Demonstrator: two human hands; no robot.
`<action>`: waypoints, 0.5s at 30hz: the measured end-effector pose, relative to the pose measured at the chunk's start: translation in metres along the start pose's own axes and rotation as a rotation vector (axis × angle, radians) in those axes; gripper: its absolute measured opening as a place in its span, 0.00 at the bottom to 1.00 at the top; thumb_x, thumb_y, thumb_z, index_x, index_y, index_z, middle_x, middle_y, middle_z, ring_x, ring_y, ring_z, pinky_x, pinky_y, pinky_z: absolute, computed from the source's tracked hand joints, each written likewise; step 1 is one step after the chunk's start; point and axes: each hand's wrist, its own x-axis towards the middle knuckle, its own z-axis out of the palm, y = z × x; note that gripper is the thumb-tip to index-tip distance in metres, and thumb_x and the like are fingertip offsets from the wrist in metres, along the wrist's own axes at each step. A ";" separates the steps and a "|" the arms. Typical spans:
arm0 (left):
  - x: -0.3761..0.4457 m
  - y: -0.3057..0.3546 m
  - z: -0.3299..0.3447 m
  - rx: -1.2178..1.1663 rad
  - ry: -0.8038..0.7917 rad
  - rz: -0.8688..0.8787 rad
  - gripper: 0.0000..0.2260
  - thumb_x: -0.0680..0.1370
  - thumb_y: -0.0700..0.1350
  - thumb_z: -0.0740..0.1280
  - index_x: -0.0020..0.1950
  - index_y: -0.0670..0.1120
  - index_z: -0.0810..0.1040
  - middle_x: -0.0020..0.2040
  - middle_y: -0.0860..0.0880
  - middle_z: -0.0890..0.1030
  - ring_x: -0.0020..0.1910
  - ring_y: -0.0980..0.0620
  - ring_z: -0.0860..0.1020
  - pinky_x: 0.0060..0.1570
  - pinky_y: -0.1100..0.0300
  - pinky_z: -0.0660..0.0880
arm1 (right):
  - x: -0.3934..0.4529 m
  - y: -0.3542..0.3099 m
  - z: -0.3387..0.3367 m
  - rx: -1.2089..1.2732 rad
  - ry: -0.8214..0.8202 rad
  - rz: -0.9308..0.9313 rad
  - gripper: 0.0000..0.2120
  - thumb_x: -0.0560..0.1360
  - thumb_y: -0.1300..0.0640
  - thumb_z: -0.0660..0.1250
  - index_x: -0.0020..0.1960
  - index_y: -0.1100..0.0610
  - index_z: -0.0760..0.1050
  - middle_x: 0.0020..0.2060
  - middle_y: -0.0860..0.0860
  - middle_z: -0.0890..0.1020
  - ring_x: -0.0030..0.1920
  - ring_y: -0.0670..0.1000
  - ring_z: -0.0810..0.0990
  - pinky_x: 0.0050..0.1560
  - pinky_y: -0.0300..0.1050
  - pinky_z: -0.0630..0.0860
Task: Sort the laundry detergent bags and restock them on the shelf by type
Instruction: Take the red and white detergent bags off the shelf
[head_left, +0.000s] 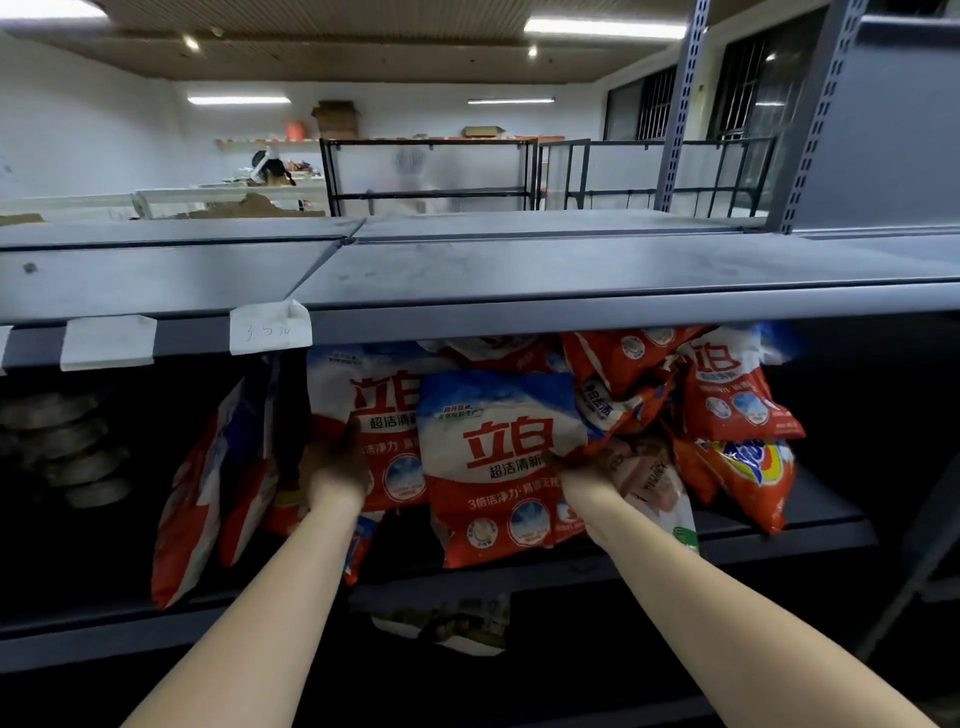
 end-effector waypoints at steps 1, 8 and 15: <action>-0.006 -0.002 -0.002 -0.010 0.019 0.009 0.26 0.80 0.57 0.57 0.67 0.36 0.69 0.62 0.36 0.75 0.59 0.39 0.74 0.52 0.53 0.69 | -0.003 -0.001 0.000 0.014 0.017 -0.003 0.26 0.79 0.46 0.62 0.71 0.58 0.64 0.66 0.56 0.74 0.63 0.58 0.75 0.59 0.48 0.73; -0.054 0.002 -0.021 0.059 0.208 0.114 0.18 0.81 0.51 0.57 0.62 0.38 0.73 0.57 0.36 0.78 0.56 0.36 0.75 0.54 0.47 0.70 | -0.024 0.002 -0.016 0.170 0.179 -0.180 0.06 0.77 0.49 0.64 0.48 0.52 0.72 0.48 0.54 0.80 0.48 0.54 0.77 0.56 0.53 0.75; -0.089 0.009 -0.026 -0.056 0.280 0.246 0.16 0.81 0.51 0.55 0.51 0.41 0.75 0.48 0.40 0.80 0.48 0.37 0.78 0.47 0.49 0.73 | -0.049 0.003 -0.066 0.047 0.475 -0.169 0.15 0.77 0.42 0.60 0.46 0.54 0.74 0.40 0.50 0.79 0.46 0.55 0.79 0.53 0.53 0.76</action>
